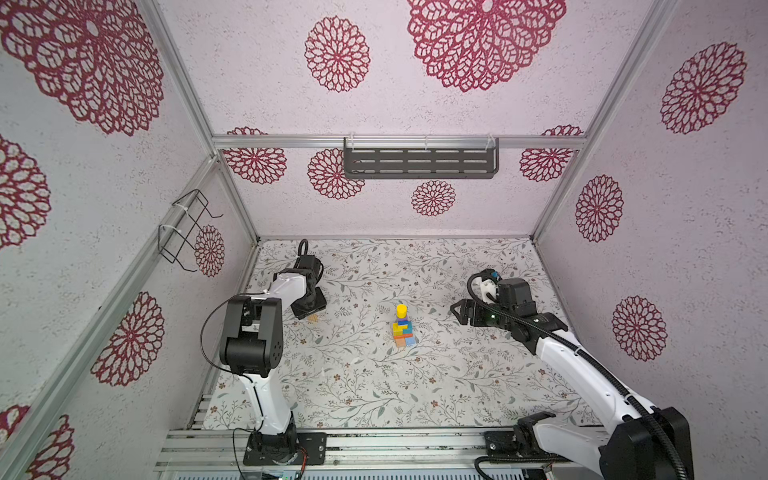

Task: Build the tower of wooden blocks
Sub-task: 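Close the left gripper on the wooden triangle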

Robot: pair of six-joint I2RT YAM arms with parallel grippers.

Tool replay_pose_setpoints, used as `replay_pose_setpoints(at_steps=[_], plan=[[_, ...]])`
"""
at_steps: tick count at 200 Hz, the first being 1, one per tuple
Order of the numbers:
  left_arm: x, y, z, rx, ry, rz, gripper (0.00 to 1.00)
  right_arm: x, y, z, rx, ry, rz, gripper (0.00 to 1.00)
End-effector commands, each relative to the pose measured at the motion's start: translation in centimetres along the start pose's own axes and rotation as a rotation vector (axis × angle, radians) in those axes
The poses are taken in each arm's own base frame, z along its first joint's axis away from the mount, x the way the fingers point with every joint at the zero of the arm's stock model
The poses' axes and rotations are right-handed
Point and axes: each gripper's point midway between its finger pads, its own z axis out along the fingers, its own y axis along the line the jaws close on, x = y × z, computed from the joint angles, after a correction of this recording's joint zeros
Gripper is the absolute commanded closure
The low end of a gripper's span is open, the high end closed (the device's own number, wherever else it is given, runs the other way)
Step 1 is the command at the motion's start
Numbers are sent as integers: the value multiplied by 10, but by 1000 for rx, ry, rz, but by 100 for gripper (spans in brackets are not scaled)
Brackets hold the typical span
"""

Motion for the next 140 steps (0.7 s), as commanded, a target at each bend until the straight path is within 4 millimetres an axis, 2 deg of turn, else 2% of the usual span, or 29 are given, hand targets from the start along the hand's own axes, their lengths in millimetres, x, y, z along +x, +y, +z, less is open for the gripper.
replay_pose_setpoints(at_steps=[1,66,140], plan=[[4,-4,10,9,2,-9,53,-9,3,-4,-15,-27,9,14],[13,1,15,5,1,-21,54,-7,4,-1,-22,-16,12,14],[9,-1,16,4,-9,-27,59,-6,3,-2,-15,-12,13,14]])
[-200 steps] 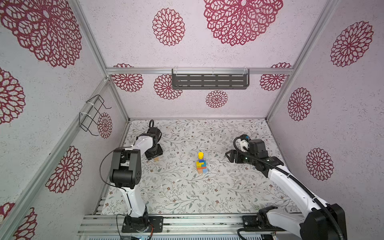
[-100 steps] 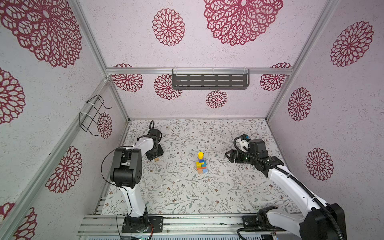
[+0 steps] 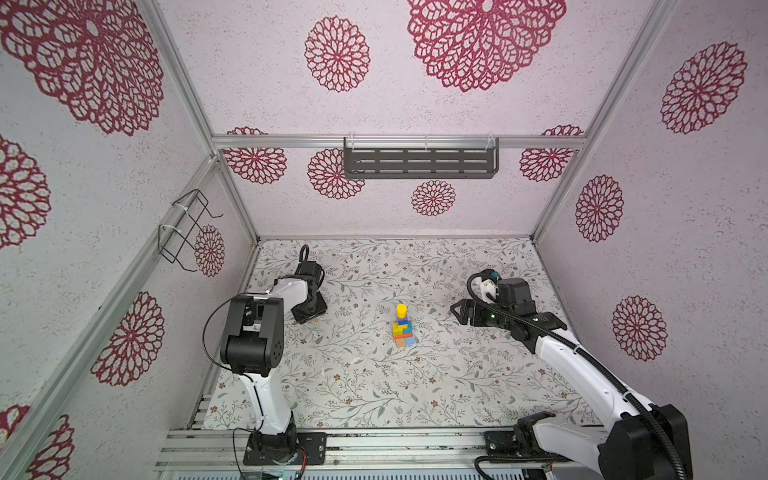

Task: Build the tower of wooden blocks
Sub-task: 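Close the left gripper on the wooden triangle, then lift the wooden triangle with the left gripper while the right gripper swings toward it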

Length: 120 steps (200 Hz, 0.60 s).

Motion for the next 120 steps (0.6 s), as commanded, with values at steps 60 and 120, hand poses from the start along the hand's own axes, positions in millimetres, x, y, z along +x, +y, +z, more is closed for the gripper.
replay_pose_setpoints(at_steps=[60,120], plan=[[-1,-7,-1,19,10,-15,74,-8,3,-3,-13,-34,-18,12],[-16,-21,-49,56,13,67,74,-26,17,-19,-74,-179,-80,11]])
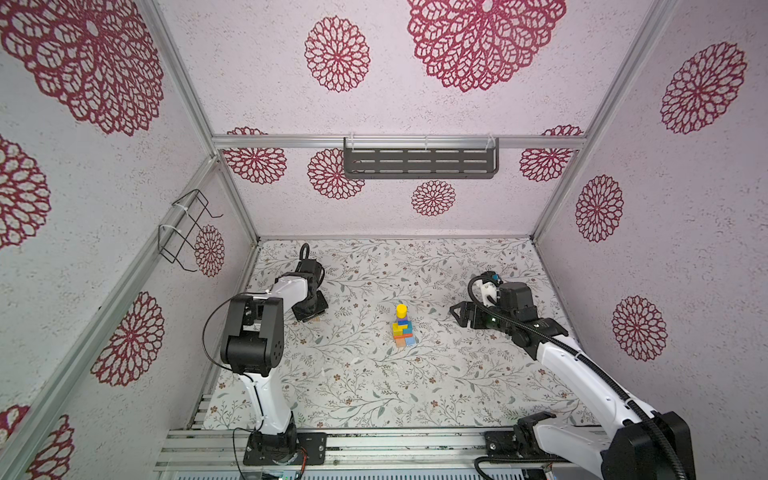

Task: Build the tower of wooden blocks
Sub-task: 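Lift the wooden triangle with the left gripper while the right gripper swings toward it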

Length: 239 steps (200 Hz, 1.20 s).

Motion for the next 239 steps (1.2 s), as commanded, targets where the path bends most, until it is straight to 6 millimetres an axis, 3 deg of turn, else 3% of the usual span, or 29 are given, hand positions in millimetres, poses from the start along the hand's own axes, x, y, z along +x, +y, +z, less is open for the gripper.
replay_pose_setpoints(at_steps=[1,60,133,171,193,239], plan=[[-12,-12,-35,35,-19,51,74,-28,14,-13,-39,-121,-58,11],[-26,-29,-86,93,-5,147,74,-47,50,-36,-61,-275,-249,19],[-33,-58,-146,292,-32,161,74,-54,157,-49,-38,-344,-733,24],[-35,-61,-178,354,-72,170,74,-51,205,-34,10,-360,-967,29],[-34,-59,-190,365,-86,183,74,-50,231,-23,14,-393,-1090,39],[-26,-57,-193,375,-54,223,74,-40,282,-7,30,-536,-1344,48]])
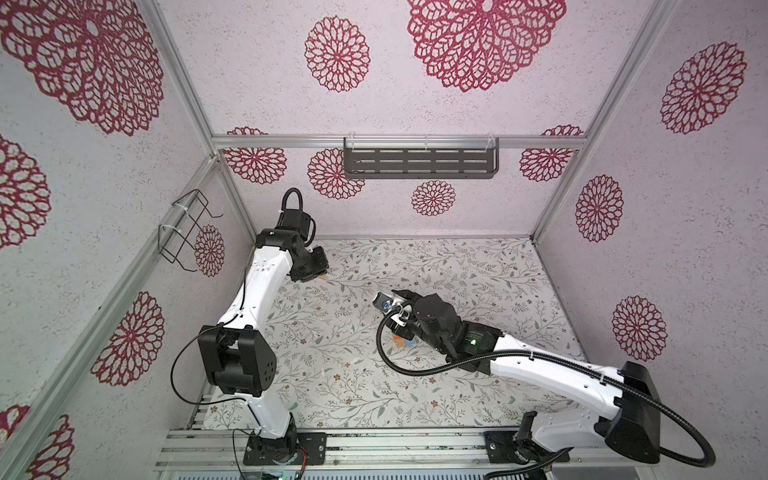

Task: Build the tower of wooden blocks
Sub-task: 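Lift the wooden triangle with the left gripper while the right gripper swings toward it, then move the right gripper to the wooden triangle held by the left gripper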

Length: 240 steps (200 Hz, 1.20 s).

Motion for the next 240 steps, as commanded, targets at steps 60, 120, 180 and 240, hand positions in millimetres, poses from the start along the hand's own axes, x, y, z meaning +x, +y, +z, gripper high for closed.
replay_pose_setpoints(at_steps=[60,120,180,240], plan=[[1,-4,-21,42,1,56,73,-54,19,45,168,-79,-438,44],[1,-4,-21,48,-3,59,73,-76,45,77,303,-82,-669,46],[2,-4,-17,55,13,54,73,-87,50,101,418,-98,-763,61],[5,-1,-13,50,23,49,73,-88,44,123,546,-69,-865,58]])
